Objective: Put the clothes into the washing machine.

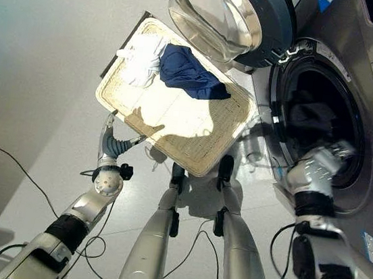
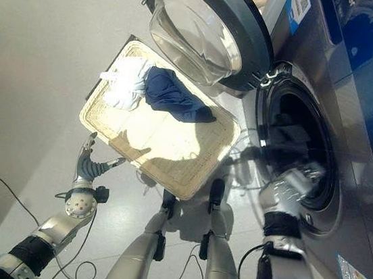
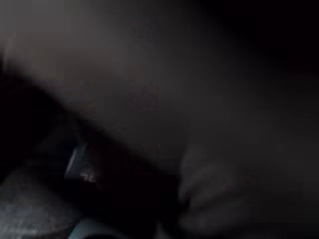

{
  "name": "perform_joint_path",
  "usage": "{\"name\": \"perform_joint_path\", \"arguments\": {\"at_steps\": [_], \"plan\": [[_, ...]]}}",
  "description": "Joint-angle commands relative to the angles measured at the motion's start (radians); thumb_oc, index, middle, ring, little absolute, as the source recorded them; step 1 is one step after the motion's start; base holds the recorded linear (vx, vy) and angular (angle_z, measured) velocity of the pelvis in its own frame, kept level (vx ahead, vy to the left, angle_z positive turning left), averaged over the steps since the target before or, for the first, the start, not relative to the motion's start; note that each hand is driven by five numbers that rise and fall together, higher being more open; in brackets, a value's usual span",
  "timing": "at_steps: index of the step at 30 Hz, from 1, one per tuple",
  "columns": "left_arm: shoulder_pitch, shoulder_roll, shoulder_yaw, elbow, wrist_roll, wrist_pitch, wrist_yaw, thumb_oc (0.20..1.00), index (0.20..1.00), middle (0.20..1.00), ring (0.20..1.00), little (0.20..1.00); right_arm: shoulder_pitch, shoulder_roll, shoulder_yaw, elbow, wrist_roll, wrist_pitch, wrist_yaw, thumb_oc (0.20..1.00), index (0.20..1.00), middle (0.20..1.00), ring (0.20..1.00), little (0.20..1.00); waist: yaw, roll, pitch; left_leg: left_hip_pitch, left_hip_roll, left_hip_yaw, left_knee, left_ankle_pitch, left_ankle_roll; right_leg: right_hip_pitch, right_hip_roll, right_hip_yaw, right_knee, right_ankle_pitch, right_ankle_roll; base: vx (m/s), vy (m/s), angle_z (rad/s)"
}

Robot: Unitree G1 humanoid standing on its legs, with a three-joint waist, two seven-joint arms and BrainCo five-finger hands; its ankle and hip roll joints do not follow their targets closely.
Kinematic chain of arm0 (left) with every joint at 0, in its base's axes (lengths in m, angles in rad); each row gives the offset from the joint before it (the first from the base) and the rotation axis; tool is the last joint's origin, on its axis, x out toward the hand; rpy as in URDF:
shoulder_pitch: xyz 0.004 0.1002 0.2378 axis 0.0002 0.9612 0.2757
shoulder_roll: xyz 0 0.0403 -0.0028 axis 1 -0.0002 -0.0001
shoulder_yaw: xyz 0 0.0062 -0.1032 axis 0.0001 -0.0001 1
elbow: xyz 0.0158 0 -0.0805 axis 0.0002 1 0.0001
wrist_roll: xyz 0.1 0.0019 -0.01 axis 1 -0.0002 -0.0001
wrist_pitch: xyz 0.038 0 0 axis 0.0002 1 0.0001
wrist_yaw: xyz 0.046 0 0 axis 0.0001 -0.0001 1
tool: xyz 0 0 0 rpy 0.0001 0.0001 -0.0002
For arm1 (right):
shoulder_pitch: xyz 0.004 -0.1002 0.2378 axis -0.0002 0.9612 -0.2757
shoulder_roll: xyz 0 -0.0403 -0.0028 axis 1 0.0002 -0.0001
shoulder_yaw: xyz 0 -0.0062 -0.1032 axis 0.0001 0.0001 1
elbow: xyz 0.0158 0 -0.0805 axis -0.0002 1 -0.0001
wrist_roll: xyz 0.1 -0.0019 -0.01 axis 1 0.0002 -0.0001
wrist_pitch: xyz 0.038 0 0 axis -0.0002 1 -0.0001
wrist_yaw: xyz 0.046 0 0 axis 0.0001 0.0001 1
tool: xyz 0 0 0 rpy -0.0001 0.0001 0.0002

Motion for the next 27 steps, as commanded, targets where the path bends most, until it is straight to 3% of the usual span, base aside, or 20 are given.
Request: {"name": "perform_joint_path", "arguments": {"at_steps": [1,4,5,7,8,9,10,11,14,15,16,17,19,23,25,27], "plan": [[0.057,0.028,0.043,-0.057,-0.027,-0.058,-0.024,1.000,1.000,1.000,1.000,1.000,0.084,-0.195,-0.183,-0.126,-0.026,-0.365,-0.069,0.200,0.200,0.200,0.200,0.200,-0.068,0.031,-0.026,-0.071,-0.033,0.023,0.038,0.005,0.023,-0.006,-0.017,-0.028,0.097,-0.066,0.103,0.00,0.000,0.00],[0.074,0.040,0.047,-0.067,-0.034,-0.050,-0.041,1.000,1.000,1.000,1.000,1.000,0.129,-0.233,-0.219,-0.127,-0.085,-0.455,-0.131,0.200,0.200,0.200,0.200,0.200,-0.074,0.026,-0.026,-0.075,-0.034,0.018,0.039,0.005,0.024,-0.007,-0.015,-0.024,0.095,-0.063,0.103,0.01,-0.004,0.01],[0.081,0.035,0.041,-0.068,-0.034,-0.040,-0.049,1.000,1.000,1.000,1.000,1.000,0.158,-0.260,-0.237,-0.113,-0.169,-0.437,-0.203,1.000,1.000,1.000,1.000,1.000,-0.083,0.024,-0.026,-0.080,-0.035,0.016,0.039,0.007,0.022,-0.012,-0.012,-0.014,0.095,-0.059,0.105,0.01,-0.008,0.04],[0.069,0.030,0.035,-0.066,-0.036,-0.024,-0.066,1.000,1.000,1.000,1.000,1.000,0.178,-0.281,-0.234,-0.105,-0.235,-0.272,-0.236,1.000,1.000,1.000,1.000,1.000,-0.084,0.027,-0.026,-0.089,-0.037,0.015,0.042,0.011,0.020,-0.021,-0.013,-0.013,0.100,-0.057,0.108,0.01,0.001,0.09],[0.068,0.030,0.035,-0.066,-0.036,-0.022,-0.068,1.000,1.000,1.000,1.000,1.000,0.179,-0.283,-0.234,-0.108,-0.226,-0.247,-0.228,1.000,1.000,1.000,1.000,1.000,-0.085,0.027,-0.026,-0.089,-0.038,0.016,0.043,0.012,0.020,-0.022,-0.014,-0.013,0.100,-0.057,0.108,0.00,0.008,0.09],[0.055,0.027,0.029,-0.070,-0.038,-0.010,-0.068,1.000,1.000,1.000,1.000,1.000,0.187,-0.266,-0.207,-0.096,-0.114,-0.072,-0.152,1.000,1.000,1.000,1.000,1.000,-0.081,0.029,-0.026,-0.095,-0.044,0.015,0.035,0.018,0.023,-0.028,-0.018,-0.017,0.092,-0.048,0.112,-0.01,0.007,0.04],[0.049,0.024,0.027,-0.071,-0.034,-0.003,-0.065,1.000,1.000,1.000,1.000,1.000,0.186,-0.249,-0.189,-0.083,-0.009,0.023,-0.074,1.000,1.000,1.000,1.000,1.000,-0.079,0.031,-0.026,-0.098,-0.045,0.018,0.030,0.021,0.025,-0.031,-0.021,-0.019,0.085,-0.043,0.113,0.00,0.000,0.00],[0.043,0.023,0.024,-0.073,-0.030,0.001,-0.056,1.000,1.000,1.000,1.000,1.000,0.188,-0.215,-0.171,-0.081,-0.009,0.122,-0.092,1.000,1.000,1.000,1.000,1.000,-0.077,0.032,-0.026,-0.101,-0.045,0.022,0.026,0.024,0.026,-0.034,-0.024,-0.024,0.080,-0.038,0.115,0.00,0.000,0.00],[0.037,0.023,0.015,-0.085,0.012,0.017,-0.012,1.000,1.000,1.000,1.000,1.000,0.204,-0.143,-0.118,-0.101,-0.009,0.224,-0.101,1.000,1.000,1.000,1.000,1.000,-0.071,0.029,-0.026,-0.107,-0.046,0.023,0.020,0.029,0.029,-0.035,-0.030,-0.034,0.069,-0.030,0.118,0.00,-0.013,0.01],[0.034,0.022,0.009,-0.093,0.049,0.029,0.021,1.000,1.000,1.000,1.000,1.000,0.207,-0.103,-0.082,-0.123,-0.009,0.254,-0.076,1.000,1.000,1.000,1.000,1.000,-0.067,0.028,-0.026,-0.109,-0.045,0.026,0.018,0.031,0.029,-0.034,-0.033,-0.039,0.064,-0.026,0.119,0.01,-0.033,0.00],[0.026,0.018,0.006,-0.094,0.093,0.037,0.066,1.000,1.000,1.000,1.000,1.000,0.209,-0.047,-0.048,-0.158,-0.009,0.329,-0.036,1.000,1.000,1.000,1.000,1.000,-0.066,0.023,-0.026,-0.113,-0.043,0.028,0.015,0.034,0.027,-0.035,-0.034,-0.043,0.061,-0.025,0.119,0.01,-0.028,-0.05],[0.022,0.018,0.006,-0.092,0.104,0.037,0.077,1.000,1.000,1.000,1.000,1.000,0.209,-0.035,-0.040,-0.162,-0.009,0.345,-0.018,1.000,1.000,1.000,1.000,1.000,-0.065,0.022,-0.026,-0.114,-0.042,0.029,0.013,0.035,0.027,-0.035,-0.035,-0.045,0.059,-0.024,0.120,0.00,-0.002,-0.03],[-0.009,0.025,0.004,-0.081,0.151,0.029,0.133,1.000,1.000,1.000,1.000,1.000,0.207,-0.013,0.011,-0.128,-0.009,0.464,0.061,1.000,1.000,1.000,1.000,1.000,-0.063,0.016,-0.026,-0.118,-0.040,0.032,0.008,0.039,0.025,-0.038,-0.034,-0.048,0.058,-0.025,0.122,0.00,0.000,0.00],[-0.069,0.048,0.007,-0.071,0.218,-0.015,0.180,1.000,1.000,1.000,1.000,1.000,0.192,-0.018,0.057,-0.054,-0.009,0.518,0.215,1.000,1.000,1.000,1.000,1.000,-0.062,0.011,-0.026,-0.123,-0.037,0.040,-0.002,0.047,0.021,-0.045,-0.033,-0.050,0.052,-0.020,0.123,-0.01,0.031,-0.03],[-0.107,0.064,0.008,-0.061,0.238,-0.034,0.194,1.000,1.000,1.000,1.000,1.000,0.171,-0.011,0.054,-0.034,-0.009,0.490,0.256,1.000,1.000,1.000,1.000,1.000,-0.063,0.010,-0.026,-0.129,-0.037,0.041,0.001,0.047,0.019,-0.053,-0.032,-0.048,0.055,-0.020,0.123,-0.02,0.049,-0.01],[-0.154,0.075,0.010,-0.055,0.244,-0.030,0.209,1.000,1.000,1.000,1.000,1.000,0.151,-0.018,0.055,-0.008,-0.009,0.398,0.268,1.000,1.000,1.000,1.000,1.000,-0.064,0.009,-0.026,-0.135,-0.036,0.043,0.001,0.049,0.017,-0.060,-0.031,-0.047,0.057,-0.019,0.124,-0.02,0.052,0.00]]}}
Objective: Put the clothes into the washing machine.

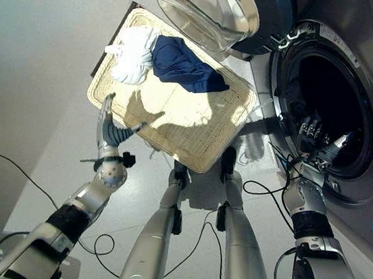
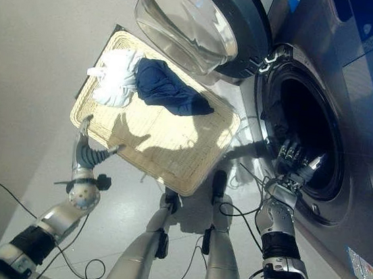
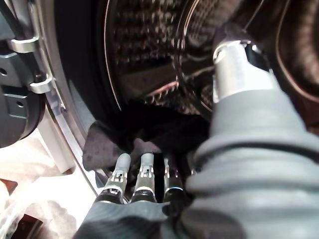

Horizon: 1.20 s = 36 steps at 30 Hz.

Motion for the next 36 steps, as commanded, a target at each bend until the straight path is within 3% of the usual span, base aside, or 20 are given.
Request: {"name": "perform_joint_path", "arguments": {"at_steps": [1,2,3,5,10,11,13,18,25,26,29,36], "plan": [[-0.015,0.038,0.031,-0.006,0.061,-0.043,0.054,1.000,1.000,1.000,1.000,1.000,0.001,-0.049,-0.027,-0.038,-0.005,-0.091,0.067,1.000,1.000,1.000,1.000,1.000,-0.003,0.005,-0.027,-0.077,-0.014,0.026,0.027,0.036,-0.020,-0.011,-0.003,-0.050,0.091,-0.045,0.093,-0.02,0.058,0.00],[-0.052,0.047,0.030,-0.003,0.070,-0.035,0.077,1.000,1.000,1.000,1.000,1.000,-0.019,-0.056,-0.018,-0.014,-0.005,-0.176,0.048,1.000,1.000,1.000,1.000,1.000,-0.005,0.004,-0.027,-0.080,-0.016,0.028,0.025,0.037,-0.020,-0.017,-0.002,-0.047,0.088,-0.039,0.092,-0.02,0.050,0.00],[-0.060,0.046,0.032,0.000,0.081,-0.033,0.086,1.000,1.000,1.000,1.000,1.000,-0.025,-0.059,-0.016,-0.005,-0.005,-0.182,0.045,1.000,1.000,1.000,1.000,1.000,-0.005,0.003,-0.027,-0.082,-0.016,0.029,0.025,0.037,-0.020,-0.019,-0.002,-0.048,0.086,-0.037,0.092,-0.03,0.078,0.00],[-0.088,0.051,0.038,0.005,0.116,-0.022,0.115,1.000,1.000,1.000,1.000,1.000,-0.037,-0.065,-0.001,0.021,-0.029,-0.178,0.053,1.000,1.000,1.000,1.000,1.000,-0.007,0.003,-0.027,-0.089,-0.016,0.036,0.027,0.037,-0.021,-0.028,-0.004,-0.049,0.081,-0.030,0.093,-0.03,0.059,-0.02],[-0.120,0.069,0.057,0.010,0.205,0.030,0.177,1.000,1.000,1.000,1.000,1.000,-0.005,-0.044,0.032,-0.006,-0.250,-0.157,-0.048,1.000,1.000,1.000,1.000,1.000,-0.018,-0.005,-0.027,-0.105,-0.014,0.048,0.038,0.033,-0.023,-0.046,-0.005,-0.044,0.075,-0.020,0.093,-0.03,0.080,-0.02],[-0.139,0.079,0.059,0.016,0.236,0.071,0.197,1.000,1.000,1.000,1.000,1.000,0.034,-0.029,0.065,-0.024,-0.365,-0.138,-0.097,1.000,1.000,1.000,1.000,1.000,-0.030,-0.011,-0.027,-0.110,-0.013,0.056,0.038,0.035,-0.023,-0.052,0.000,-0.037,0.072,-0.017,0.092,-0.04,0.114,-0.04],[-0.149,0.090,0.055,0.024,0.249,0.099,0.198,1.000,1.000,1.000,1.000,1.000,0.062,-0.027,0.091,-0.024,-0.435,-0.120,-0.120,1.000,1.000,1.000,1.000,1.000,-0.037,-0.016,-0.027,-0.115,-0.010,0.063,0.038,0.036,-0.024,-0.056,0.001,-0.033,0.071,-0.015,0.092,-0.04,0.114,-0.08],[-0.207,0.122,0.017,0.083,0.249,0.223,0.118,1.000,1.000,1.000,1.000,1.000,0.146,-0.006,0.196,-0.016,-0.562,-0.039,-0.108,1.000,1.000,1.000,1.000,1.000,-0.067,-0.034,-0.027,-0.126,-0.005,0.088,0.045,0.036,-0.027,-0.070,0.007,-0.014,0.068,-0.010,0.091,-0.02,0.092,-0.11],[-0.295,0.140,-0.063,0.162,0.263,0.341,-0.040,1.000,1.000,1.000,1.000,1.000,0.188,0.008,0.291,-0.024,-0.631,0.004,-0.097,1.000,1.000,1.000,1.000,1.000,-0.097,-0.046,-0.027,-0.136,0.000,0.112,0.050,0.034,-0.030,-0.083,0.017,0.008,0.069,-0.014,0.091,-0.01,0.068,-0.09],[-0.334,0.150,-0.101,0.201,0.259,0.391,-0.099,1.000,1.000,1.000,1.000,1.000,0.193,0.008,0.317,-0.017,-0.649,0.024,-0.083,1.000,1.000,1.000,1.000,1.000,-0.108,-0.049,-0.027,-0.138,0.001,0.121,0.049,0.035,-0.029,-0.087,0.020,0.015,0.065,-0.010,0.091,0.00,0.072,-0.06],[-0.395,0.153,-0.153,0.258,0.288,0.431,-0.129,1.000,1.000,1.000,1.000,1.000,0.191,0.007,0.358,-0.004,-0.685,0.037,-0.073,1.000,1.000,1.000,1.000,1.000,-0.121,-0.053,-0.027,-0.148,0.001,0.132,0.055,0.034,-0.031,-0.096,0.020,0.024,0.062,-0.005,0.093,0.00,0.070,-0.11],[-0.520,0.145,-0.230,0.338,0.375,0.433,-0.141,1.000,1.000,1.000,1.000,1.000,0.200,0.015,0.435,-0.014,-0.723,0.063,-0.063,1.000,1.000,1.000,1.000,1.000,-0.150,-0.068,-0.027,-0.165,0.001,0.151,0.069,0.026,-0.032,-0.120,0.026,0.047,0.065,-0.001,0.094,0.00,0.025,-0.06]]}}
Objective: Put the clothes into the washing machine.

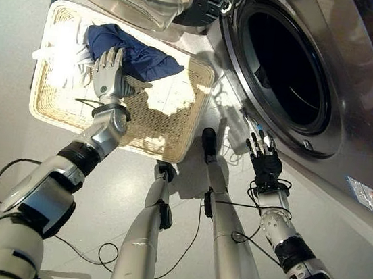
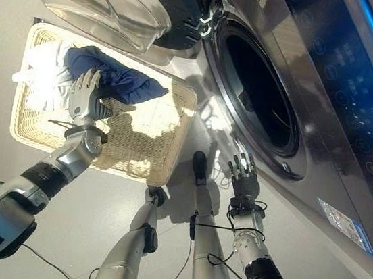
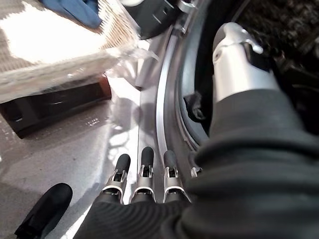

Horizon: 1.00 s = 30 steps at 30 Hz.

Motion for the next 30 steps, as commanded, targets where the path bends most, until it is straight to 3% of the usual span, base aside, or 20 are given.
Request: {"name": "perform_joint_path", "arguments": {"at_steps": [1,6,7,9,11,12,14,17,18,19,20,21,22,23,24,30], "plan": [[-0.027,0.068,0.004,0.013,0.112,0.009,-0.005,1.000,1.000,1.000,1.000,1.000,0.022,0.014,-0.003,-0.038,-0.042,0.011,0.037,1.000,1.000,1.000,1.000,1.000,0.034,-0.027,-0.022,-0.069,0.004,0.039,0.031,0.038,-0.029,0.000,0.015,-0.055,0.064,-0.039,0.069,0.00,0.000,0.00],[-0.093,0.048,-0.051,0.069,0.188,0.101,-0.081,1.000,1.000,1.000,1.000,1.000,0.016,0.016,0.020,-0.056,-0.022,0.032,0.045,1.000,1.000,1.000,1.000,1.000,0.018,-0.039,-0.022,-0.088,-0.002,0.040,0.066,0.021,-0.027,-0.021,0.016,-0.042,0.070,-0.035,0.069,0.01,0.015,-0.03],[-0.112,0.041,-0.064,0.097,0.222,0.161,-0.133,1.000,1.000,1.000,1.000,1.000,0.016,0.014,0.023,-0.069,-0.021,0.041,0.046,1.000,1.000,1.000,1.000,1.000,0.012,-0.044,-0.022,-0.093,-0.003,0.045,0.076,0.016,-0.027,-0.029,0.016,-0.038,0.073,-0.034,0.069,0.03,0.038,-0.09],[-0.148,0.044,-0.111,0.139,0.380,0.297,-0.301,1.000,1.000,1.000,1.000,1.000,0.011,0.005,0.028,-0.085,-0.015,0.053,0.043,1.000,1.000,1.000,1.000,1.000,0.002,-0.049,-0.022,-0.104,-0.002,0.052,0.088,0.011,-0.027,-0.041,0.016,-0.033,0.076,-0.032,0.070,0.03,0.041,-0.10],[-0.152,0.046,-0.124,0.149,0.434,0.329,-0.348,1.000,1.000,1.000,1.000,1.000,0.011,0.000,0.028,-0.090,-0.010,0.059,0.044,1.000,1.000,1.000,1.000,1.000,0.000,-0.050,-0.022,-0.108,-0.002,0.054,0.091,0.010,-0.027,-0.046,0.016,-0.031,0.077,-0.031,0.071,0.02,0.033,-0.07],[-0.165,0.055,-0.161,0.177,0.597,0.392,-0.515,1.000,1.000,1.000,1.000,1.000,0.015,-0.011,0.031,-0.102,0.007,0.066,0.052,1.000,1.000,1.000,1.000,1.000,-0.008,-0.054,-0.022,-0.116,-0.001,0.057,0.098,0.006,-0.027,-0.056,0.017,-0.026,0.082,-0.030,0.073,0.03,0.055,-0.14],[-0.183,0.066,-0.215,0.199,0.788,0.442,-0.738,1.000,1.000,1.000,1.000,1.000,0.031,-0.028,0.034,-0.125,0.026,0.069,0.067,1.000,1.000,1.000,1.000,1.000,-0.020,-0.060,-0.022,-0.131,0.000,0.062,0.111,-0.001,-0.025,-0.074,0.019,-0.018,0.086,-0.028,0.074,0.04,0.055,-0.14],[-0.214,0.067,-0.263,0.285,0.778,0.462,-0.856,1.000,1.000,1.000,1.000,1.000,0.044,-0.038,0.029,-0.144,0.027,0.080,0.086,1.000,1.000,1.000,1.000,1.000,-0.038,-0.069,-0.022,-0.150,0.002,0.064,0.127,-0.011,-0.024,-0.098,0.023,-0.007,0.096,-0.028,0.073,0.03,0.056,-0.08],[-0.224,0.066,-0.279,0.330,0.762,0.468,-0.892,0.846,0.846,0.846,0.846,0.846,0.043,-0.044,0.029,-0.149,0.027,0.085,0.093,1.000,1.000,1.000,1.000,1.000,-0.045,-0.072,-0.022,-0.157,0.003,0.063,0.131,-0.012,-0.024,-0.106,0.025,-0.003,0.099,-0.028,0.073,0.03,0.059,-0.13],[-0.226,0.066,-0.282,0.342,0.754,0.466,-0.897,0.642,0.642,0.642,0.642,0.642,0.043,-0.045,0.028,-0.150,0.026,0.086,0.095,1.000,1.000,1.000,1.000,1.000,-0.046,-0.074,-0.022,-0.159,0.003,0.064,0.132,-0.012,-0.024,-0.108,0.026,-0.002,0.099,-0.028,0.073,0.07,0.077,-0.14],[-0.218,0.062,-0.296,0.384,0.713,0.464,-0.917,0.200,0.200,0.200,0.200,0.200,0.058,-0.046,0.030,-0.154,0.025,0.091,0.103,1.000,1.000,1.000,1.000,1.000,-0.047,-0.075,-0.022,-0.135,0.008,0.048,0.136,-0.041,-0.031,-0.082,0.033,-0.001,0.100,-0.055,0.078,0.02,0.047,-0.16],[-0.236,0.068,-0.304,0.419,0.680,0.467,-0.951,0.200,0.200,0.200,0.200,0.200,0.043,-0.054,0.022,-0.164,0.030,0.099,0.107,1.000,1.000,1.000,1.000,1.000,-0.055,-0.082,-0.022,-0.168,0.006,0.060,0.132,-0.012,-0.026,-0.118,0.032,0.005,0.101,-0.031,0.071,0.07,0.072,-0.14],[-0.223,0.065,-0.312,0.427,0.671,0.470,-0.962,0.200,0.200,0.200,0.200,0.200,0.056,-0.052,0.025,-0.166,0.031,0.102,0.106,1.000,1.000,1.000,1.000,1.000,-0.052,-0.079,-0.022,-0.141,0.010,0.045,0.131,-0.037,-0.033,-0.089,0.038,0.003,0.101,-0.056,0.076,-0.03,0.004,-0.10],[-0.237,0.070,-0.312,0.434,0.669,0.476,-0.971,0.200,0.200,0.200,0.200,0.200,0.042,-0.055,0.020,-0.169,0.031,0.103,0.105,1.000,1.000,1.000,1.000,1.000,-0.056,-0.083,-0.022,-0.171,0.008,0.059,0.127,-0.008,-0.027,-0.122,0.035,0.006,0.101,-0.031,0.071,0.06,0.039,-0.14],[-0.224,0.071,-0.317,0.447,0.670,0.474,-0.979,0.200,0.200,0.200,0.200,0.200,0.055,-0.052,0.023,-0.170,0.031,0.105,0.107,1.000,1.000,1.000,1.000,1.000,-0.052,-0.080,-0.022,-0.143,0.011,0.042,0.125,-0.034,-0.034,-0.091,0.040,0.004,0.100,-0.056,0.075,0.01,0.013,-0.17],[-0.250,0.103,-0.310,0.471,0.767,0.469,-0.937,0.200,0.200,0.200,0.200,0.200,0.039,-0.058,0.010,-0.203,0.023,0.122,0.095,1.000,1.000,1.000,1.000,1.000,-0.053,-0.087,-0.022,-0.185,0.017,0.048,0.089,0.016,-0.032,-0.136,0.044,0.002,0.094,-0.032,0.067,-0.01,0.000,-0.05]]}}
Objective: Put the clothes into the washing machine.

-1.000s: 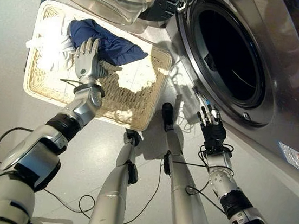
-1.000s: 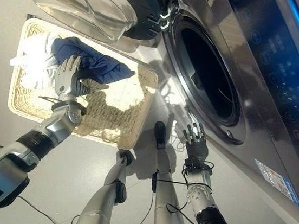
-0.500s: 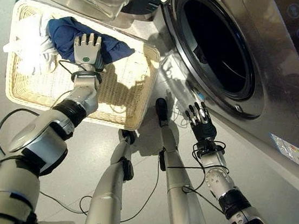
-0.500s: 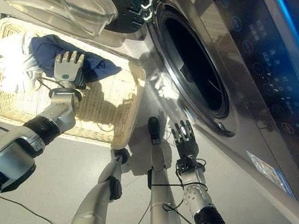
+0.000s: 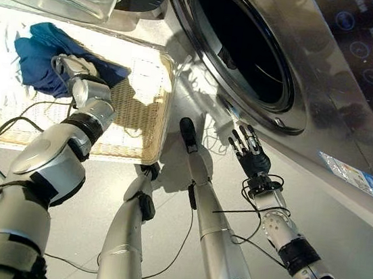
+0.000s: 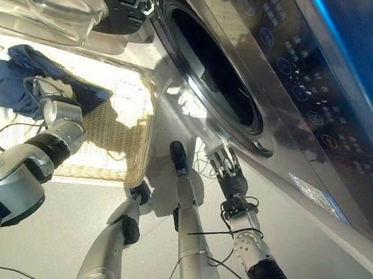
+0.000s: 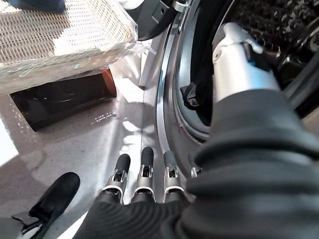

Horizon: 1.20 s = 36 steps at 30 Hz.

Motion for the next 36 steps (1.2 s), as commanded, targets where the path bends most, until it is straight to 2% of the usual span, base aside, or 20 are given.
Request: {"name": "perform_joint_path", "arguments": {"at_steps": [1,5,6,7,8,9,10,12,13,14,15,16,17,18,19,23,24,31,33,36], "plan": [[-0.011,0.108,0.014,0.028,0.126,0.023,0.046,0.200,0.200,0.200,0.200,0.200,0.023,0.021,-0.049,-0.073,0.016,0.015,0.016,1.000,1.000,1.000,1.000,1.000,0.026,-0.018,0.008,0.027,-0.032,-0.018,-0.223,0.189,-0.038,0.004,0.001,-0.089,0.043,-0.048,0.088,-0.01,-0.015,0.10],[-0.020,0.130,0.021,0.008,0.013,0.000,0.222,0.200,0.200,0.200,0.200,0.200,0.039,0.033,-0.055,-0.087,0.014,0.020,0.028,1.000,1.000,1.000,1.000,1.000,0.034,-0.016,0.008,0.033,-0.023,-0.029,-0.271,0.213,-0.044,0.010,0.002,-0.097,0.028,-0.046,0.087,-0.01,-0.030,0.06],[-0.021,0.140,0.040,-0.022,-0.219,-0.035,0.378,0.200,0.200,0.200,0.200,0.200,0.052,0.042,-0.052,-0.106,-0.001,0.012,0.040,1.000,1.000,1.000,1.000,1.000,0.041,-0.014,0.008,0.039,-0.019,-0.036,-0.295,0.224,-0.048,0.016,0.002,-0.101,0.020,-0.047,0.086,-0.02,-0.043,0.07],[-0.020,0.141,0.042,-0.024,-0.272,-0.045,0.410,0.200,0.200,0.200,0.200,0.200,0.053,0.043,-0.051,-0.109,-0.007,0.013,0.043,1.000,1.000,1.000,1.000,1.000,0.041,-0.014,0.008,0.041,-0.019,-0.037,-0.298,0.225,-0.048,0.018,0.002,-0.102,0.019,-0.047,0.086,-0.03,-0.061,0.09],[-0.013,0.142,0.060,-0.041,-0.426,-0.090,0.517,0.200,0.200,0.200,0.200,0.200,0.057,0.046,-0.042,-0.118,-0.022,0.000,0.044,1.000,1.000,1.000,1.000,1.000,0.046,-0.012,0.008,0.044,-0.019,-0.042,-0.304,0.231,-0.049,0.022,0.002,-0.105,0.017,-0.048,0.084,-0.03,-0.061,0.19],[0.001,0.136,0.144,-0.090,-0.613,-0.195,0.660,0.200,0.200,0.200,0.200,0.200,0.058,0.053,-0.022,-0.153,-0.090,-0.023,0.024,1.000,1.000,1.000,1.000,1.000,0.057,-0.012,0.008,0.048,-0.018,-0.051,-0.309,0.235,-0.047,0.028,0.002,-0.113,0.020,-0.055,0.083,-0.04,-0.063,0.19],[0.004,0.135,0.160,-0.098,-0.630,-0.216,0.677,0.200,0.200,0.200,0.200,0.200,0.060,0.053,-0.019,-0.159,-0.105,-0.025,0.019,1.000,1.000,1.000,1.000,1.000,0.058,-0.012,0.008,0.050,-0.018,-0.053,-0.309,0.235,-0.047,0.030,0.002,-0.114,0.021,-0.057,0.083,-0.04,-0.059,0.21],[0.007,0.133,0.231,-0.138,-0.700,-0.327,0.742,0.200,0.200,0.200,0.200,0.200,0.061,0.042,0.000,-0.178,-0.222,-0.048,-0.012,1.000,1.000,1.000,1.000,1.000,0.069,-0.011,0.008,0.057,-0.019,-0.064,-0.310,0.235,-0.045,0.040,0.001,-0.123,0.022,-0.064,0.081,-0.04,-0.062,0.16],[0.028,0.134,0.297,-0.193,-0.758,-0.421,0.783,0.200,0.200,0.200,0.200,0.200,0.053,0.031,0.013,-0.200,-0.368,-0.057,-0.062,1.000,1.000,1.000,1.000,1.000,0.082,-0.010,0.008,0.065,-0.020,-0.073,-0.306,0.233,-0.046,0.053,-0.003,-0.133,0.020,-0.067,0.082,-0.04,-0.077,0.17],[0.036,0.133,0.314,-0.206,-0.771,-0.441,0.782,0.200,0.200,0.200,0.200,0.200,0.051,0.028,0.017,-0.203,-0.409,-0.061,-0.075,1.000,1.000,1.000,1.000,1.000,0.085,-0.009,0.008,0.067,-0.020,-0.076,-0.304,0.233,-0.046,0.057,-0.004,-0.135,0.020,-0.068,0.082,-0.05,-0.124,0.23],[0.082,0.134,0.369,-0.284,-0.837,-0.518,0.808,0.200,0.200,0.200,0.200,0.200,0.032,0.003,0.031,-0.225,-0.512,-0.061,-0.143,1.000,1.000,1.000,1.000,1.000,0.101,-0.007,0.008,0.075,-0.023,-0.088,-0.301,0.233,-0.045,0.072,-0.008,-0.148,0.020,-0.070,0.081,-0.03,-0.096,0.19],[0.101,0.130,0.392,-0.311,-0.863,-0.543,0.816,0.200,0.200,0.200,0.200,0.200,0.028,-0.002,0.034,-0.235,-0.554,-0.054,-0.155,1.000,1.000,1.000,1.000,1.000,0.107,-0.006,0.008,0.078,-0.024,-0.091,-0.301,0.233,-0.044,0.077,-0.009,-0.152,0.020,-0.071,0.081,-0.05,-0.133,0.27],[0.152,0.121,0.439,-0.365,-0.906,-0.619,0.822,0.200,0.200,0.200,0.200,0.200,0.018,-0.009,0.039,-0.251,-0.629,-0.033,-0.192,1.000,1.000,1.000,1.000,1.000,0.122,-0.002,0.008,0.087,-0.026,-0.100,-0.301,0.234,-0.044,0.091,-0.011,-0.162,0.021,-0.075,0.080,-0.04,-0.073,0.23],[0.160,0.120,0.445,-0.370,-0.916,-0.628,0.822,0.200,0.200,0.200,0.200,0.200,0.017,-0.010,0.040,-0.253,-0.646,-0.028,-0.199,1.000,1.000,1.000,1.000,1.000,0.123,-0.001,0.008,0.088,-0.026,-0.101,-0.301,0.234,-0.044,0.093,-0.011,-0.164,0.021,-0.075,0.080,-0.05,-0.108,0.29],[0.241,0.097,0.511,-0.449,-0.953,-0.697,0.836,0.200,0.200,0.200,0.200,0.200,0.009,-0.014,0.040,-0.265,-0.717,-0.006,-0.239,1.000,1.000,1.000,1.000,1.000,0.141,0.004,0.008,0.097,-0.027,-0.107,-0.301,0.233,-0.043,0.108,-0.015,-0.178,0.022,-0.080,0.079,-0.04,-0.071,0.23],[0.410,0.037,0.629,-0.621,-1.023,-0.808,0.787,0.200,0.200,0.200,0.200,0.200,0.000,-0.010,0.029,-0.292,-0.833,0.048,-0.271,1.000,1.000,1.000,1.000,1.000,0.178,0.017,0.008,0.118,-0.035,-0.128,-0.296,0.232,-0.040,0.140,-0.020,-0.208,0.031,-0.089,0.076,-0.05,-0.082,0.20],[0.484,0.012,0.665,-0.706,-1.053,-0.826,0.751,0.200,0.200,0.200,0.200,0.200,-0.011,-0.008,0.020,-0.291,-0.881,0.099,-0.252,1.000,1.000,1.000,1.000,1.000,0.197,0.021,0.008,0.128,-0.041,-0.140,-0.297,0.233,-0.039,0.155,-0.023,-0.222,0.033,-0.092,0.075,-0.04,-0.043,0.18],[0.683,-0.053,0.730,-0.990,-1.178,-0.813,0.510,0.200,0.200,0.200,0.200,0.200,-0.092,-0.044,0.005,-0.299,-1.138,0.181,-0.250,1.000,1.000,1.000,1.000,1.000,0.267,0.038,0.008,0.179,-0.060,-0.195,-0.323,0.241,-0.025,0.215,-0.039,-0.266,0.035,-0.101,0.082,-0.05,-0.081,0.23],[0.720,-0.062,0.727,-1.076,-1.278,-0.825,0.361,0.200,0.200,0.200,0.200,0.200,-0.146,-0.074,0.002,-0.276,-1.233,0.199,-0.278,1.000,1.000,1.000,1.000,1.000,0.288,0.050,0.008,0.204,-0.066,-0.203,-0.334,0.245,-0.021,0.240,-0.048,-0.282,0.031,-0.099,0.086,-0.05,-0.044,0.20],[0.739,-0.070,0.703,-1.150,-1.357,-0.835,0.247,0.200,0.200,0.200,0.200,0.200,-0.200,-0.098,0.008,-0.243,-1.313,0.229,-0.282,1.000,1.000,1.000,1.000,1.000,0.304,0.062,0.008,0.220,-0.072,-0.208,-0.334,0.242,-0.017,0.256,-0.058,-0.296,0.030,-0.096,0.090,-0.05,-0.012,0.17]]}}
